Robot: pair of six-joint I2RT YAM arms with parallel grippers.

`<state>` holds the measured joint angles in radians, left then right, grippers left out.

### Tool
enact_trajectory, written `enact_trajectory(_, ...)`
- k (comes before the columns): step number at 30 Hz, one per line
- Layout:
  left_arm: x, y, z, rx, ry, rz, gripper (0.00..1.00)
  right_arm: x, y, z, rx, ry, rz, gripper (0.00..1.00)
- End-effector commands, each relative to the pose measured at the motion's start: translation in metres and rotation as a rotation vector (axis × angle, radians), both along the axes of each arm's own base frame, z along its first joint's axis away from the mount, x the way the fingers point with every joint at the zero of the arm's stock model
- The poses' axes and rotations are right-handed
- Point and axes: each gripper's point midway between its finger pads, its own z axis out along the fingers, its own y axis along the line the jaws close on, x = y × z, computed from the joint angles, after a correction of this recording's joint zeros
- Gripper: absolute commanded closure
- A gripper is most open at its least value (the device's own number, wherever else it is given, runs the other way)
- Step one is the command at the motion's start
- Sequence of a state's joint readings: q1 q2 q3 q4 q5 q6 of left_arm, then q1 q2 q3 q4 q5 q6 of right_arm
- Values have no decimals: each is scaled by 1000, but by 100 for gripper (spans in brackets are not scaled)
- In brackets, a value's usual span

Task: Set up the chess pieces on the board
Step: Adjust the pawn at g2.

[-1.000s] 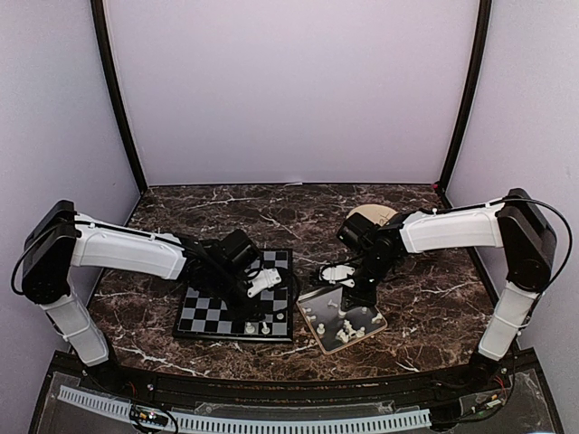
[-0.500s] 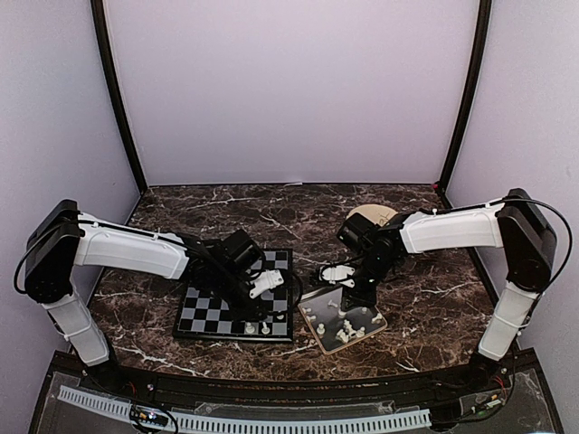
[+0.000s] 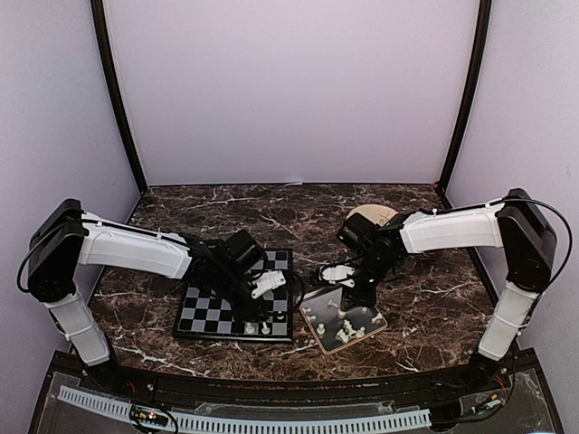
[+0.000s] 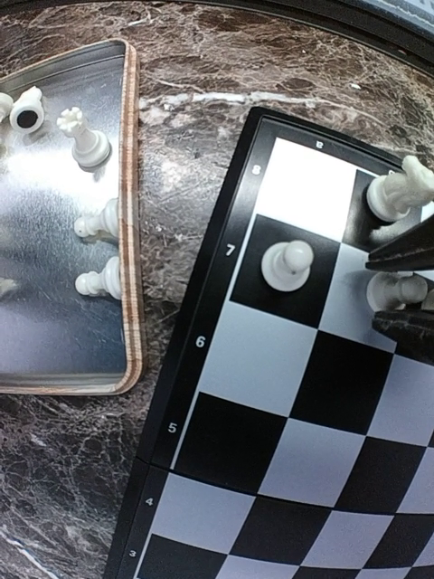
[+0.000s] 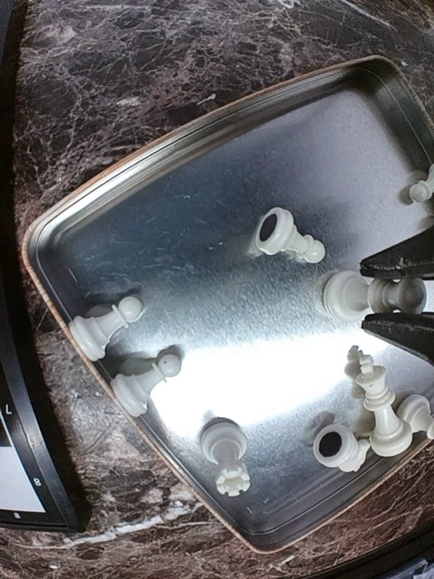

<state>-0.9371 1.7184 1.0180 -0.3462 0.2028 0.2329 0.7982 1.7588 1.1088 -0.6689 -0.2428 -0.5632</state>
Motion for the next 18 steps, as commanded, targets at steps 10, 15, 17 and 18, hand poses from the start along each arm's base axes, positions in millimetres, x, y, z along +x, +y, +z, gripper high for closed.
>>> enact_trajectory(10, 4, -11, 8, -27, -20, -22, 79, 1, 0, 0, 4, -2, -6, 95)
enact_trajectory(15, 8, -10, 15, -35, -43, -2, 68, 2, 1, 2, 9, 0, -5, 97)
enact_trajectory(17, 11, -11, 25, -50, -67, 10, 66, 2, 2, 4, 12, 2, -3, 99)
enact_trajectory(18, 13, -11, 31, -61, -79, 14, 64, 2, 3, 5, 14, 2, -2, 99)
